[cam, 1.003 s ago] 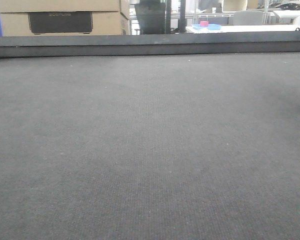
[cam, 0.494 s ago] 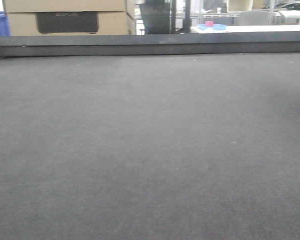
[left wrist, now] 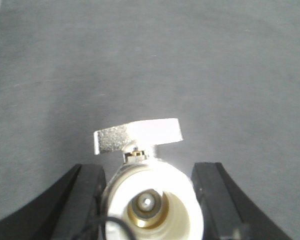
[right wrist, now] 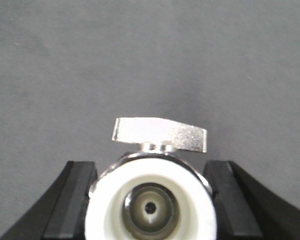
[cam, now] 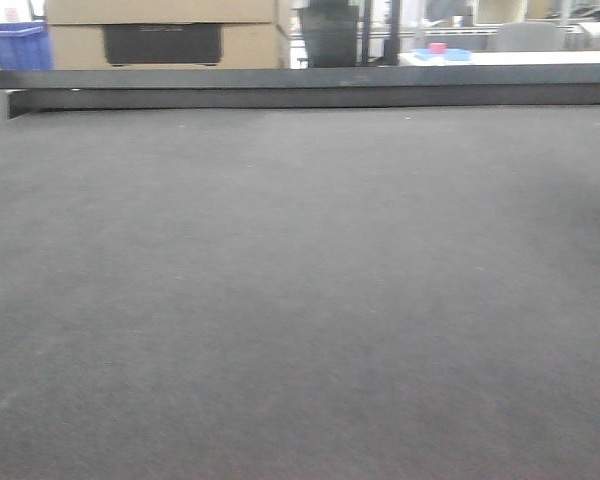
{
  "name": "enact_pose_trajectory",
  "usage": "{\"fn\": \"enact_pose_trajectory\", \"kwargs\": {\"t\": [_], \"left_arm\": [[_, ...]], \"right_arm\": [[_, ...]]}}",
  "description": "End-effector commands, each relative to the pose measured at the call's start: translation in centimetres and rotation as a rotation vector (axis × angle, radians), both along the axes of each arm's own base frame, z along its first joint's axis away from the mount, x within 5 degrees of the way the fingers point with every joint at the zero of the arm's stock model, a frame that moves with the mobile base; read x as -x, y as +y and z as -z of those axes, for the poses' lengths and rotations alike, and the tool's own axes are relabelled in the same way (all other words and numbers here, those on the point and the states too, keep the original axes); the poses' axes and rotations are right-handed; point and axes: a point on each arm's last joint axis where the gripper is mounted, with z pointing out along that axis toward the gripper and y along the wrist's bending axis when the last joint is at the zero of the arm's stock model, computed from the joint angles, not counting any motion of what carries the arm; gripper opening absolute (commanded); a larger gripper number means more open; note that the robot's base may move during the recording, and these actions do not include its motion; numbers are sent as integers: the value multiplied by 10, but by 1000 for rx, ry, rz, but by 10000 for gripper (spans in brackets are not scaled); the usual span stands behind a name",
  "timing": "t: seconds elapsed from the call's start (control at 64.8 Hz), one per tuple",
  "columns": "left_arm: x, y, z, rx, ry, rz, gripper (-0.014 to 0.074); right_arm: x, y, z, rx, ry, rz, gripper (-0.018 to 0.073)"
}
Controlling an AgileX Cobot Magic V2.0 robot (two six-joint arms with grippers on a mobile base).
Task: Place valve from conveyor to right shelf box
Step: 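Drive the base away from the conveyor to the shelf of blue bins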
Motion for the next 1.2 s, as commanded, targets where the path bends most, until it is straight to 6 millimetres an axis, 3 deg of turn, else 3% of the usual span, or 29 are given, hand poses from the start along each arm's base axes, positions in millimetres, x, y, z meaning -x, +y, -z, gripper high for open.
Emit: {"fn": "enact_pose_trajectory", "kwargs": {"t": [0.0,0.401,1.189], "left_arm": [[2,-3,-8,16,-59,9,-111],[2,-3,-8,16,-59,9,-111],[2,-3,-8,16,-59,9,-111]], "right_arm": [[1,-2,-13,6,-100,13,-154],[-7,-2,-19,-4,-201,30,-154],[-7,-2,-19,-4,-201,30,-154]]}}
